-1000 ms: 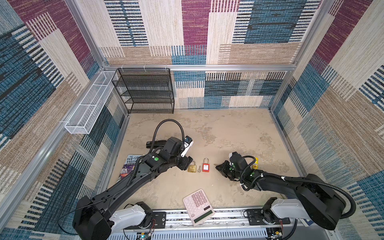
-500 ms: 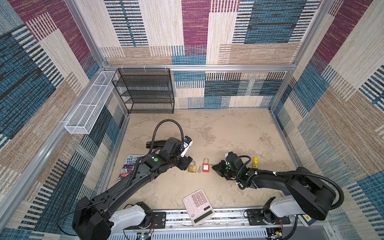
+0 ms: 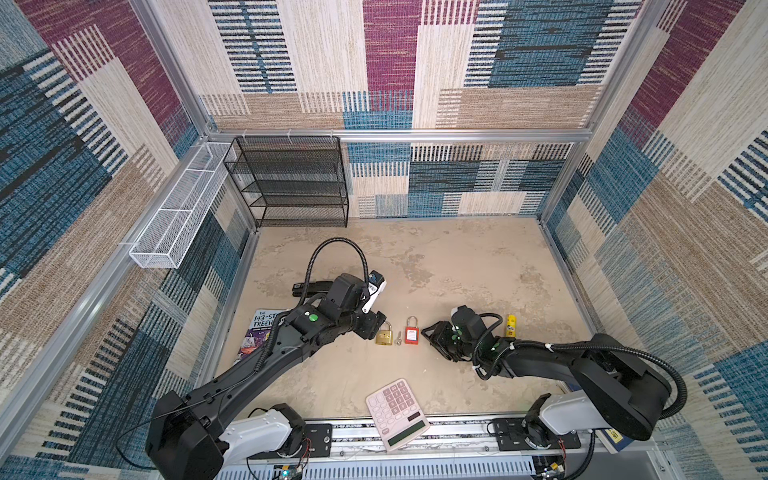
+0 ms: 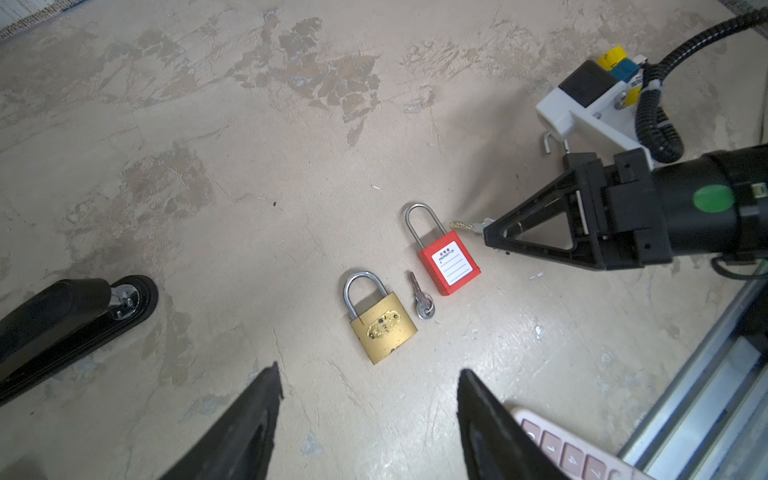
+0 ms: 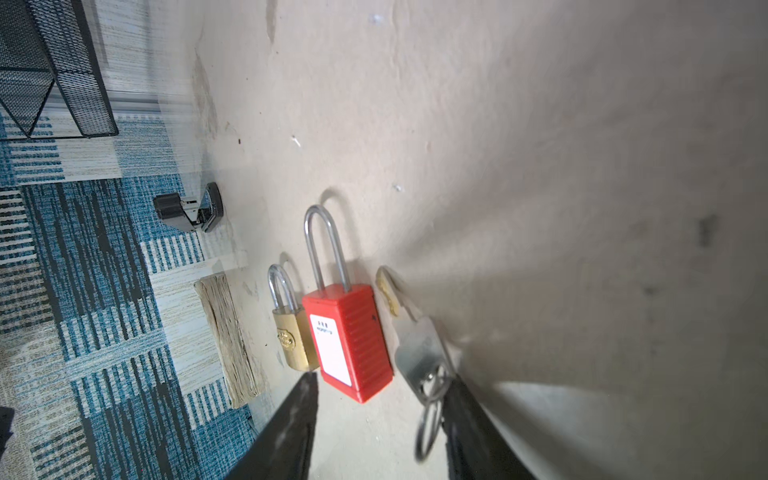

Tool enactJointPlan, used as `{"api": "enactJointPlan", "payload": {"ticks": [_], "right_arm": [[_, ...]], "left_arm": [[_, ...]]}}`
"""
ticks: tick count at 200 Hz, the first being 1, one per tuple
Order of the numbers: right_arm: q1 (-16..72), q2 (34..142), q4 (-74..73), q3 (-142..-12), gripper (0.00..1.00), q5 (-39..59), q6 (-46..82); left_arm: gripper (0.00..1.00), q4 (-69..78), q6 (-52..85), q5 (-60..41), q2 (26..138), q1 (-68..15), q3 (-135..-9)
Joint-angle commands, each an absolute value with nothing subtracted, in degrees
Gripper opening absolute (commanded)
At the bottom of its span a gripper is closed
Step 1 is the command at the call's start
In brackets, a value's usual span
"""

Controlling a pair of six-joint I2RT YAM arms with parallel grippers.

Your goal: Lock with the key

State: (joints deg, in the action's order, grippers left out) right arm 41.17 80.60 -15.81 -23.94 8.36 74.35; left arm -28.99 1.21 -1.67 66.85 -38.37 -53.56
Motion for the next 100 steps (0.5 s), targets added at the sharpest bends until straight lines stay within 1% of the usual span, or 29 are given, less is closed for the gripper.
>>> {"api": "enactJointPlan", "payload": {"ticks": [1,24,44,51,71,100], "right_arm": [[41.2,79.4,-13.1,-24.1,0.57,6.7,75.5],[41.3,77.2,-7.5,-24.7,0.63,3.4,77.1],[41.2,75.0,-3.6,-25.0,0.75,0.7,77.2],[41.2,74.6,-3.6,-24.9,0.78,0.5,77.0],[41.0,75.4,-5.2,-25.1,0.80,1.3,75.6],[38.9,78.2,-8.2,-27.5,0.81,4.1,70.2]], "left_arm": [[0.68,-28.9,1.7,-2.1,67.2,-38.4,-54.2],[0.69,-29.6,1.3,-2.2,68.0,-38.4,-55.3],[0.69,-29.7,1.3,-2.5,68.9,-38.6,-55.8],[0.69,-29.6,1.2,-2.5,69.3,-38.7,-56.0],[0.69,-29.6,1.2,-3.0,70.7,-38.9,-56.9],[0.69,-29.8,1.5,-2.4,71.0,-39.4,-57.7]]}}
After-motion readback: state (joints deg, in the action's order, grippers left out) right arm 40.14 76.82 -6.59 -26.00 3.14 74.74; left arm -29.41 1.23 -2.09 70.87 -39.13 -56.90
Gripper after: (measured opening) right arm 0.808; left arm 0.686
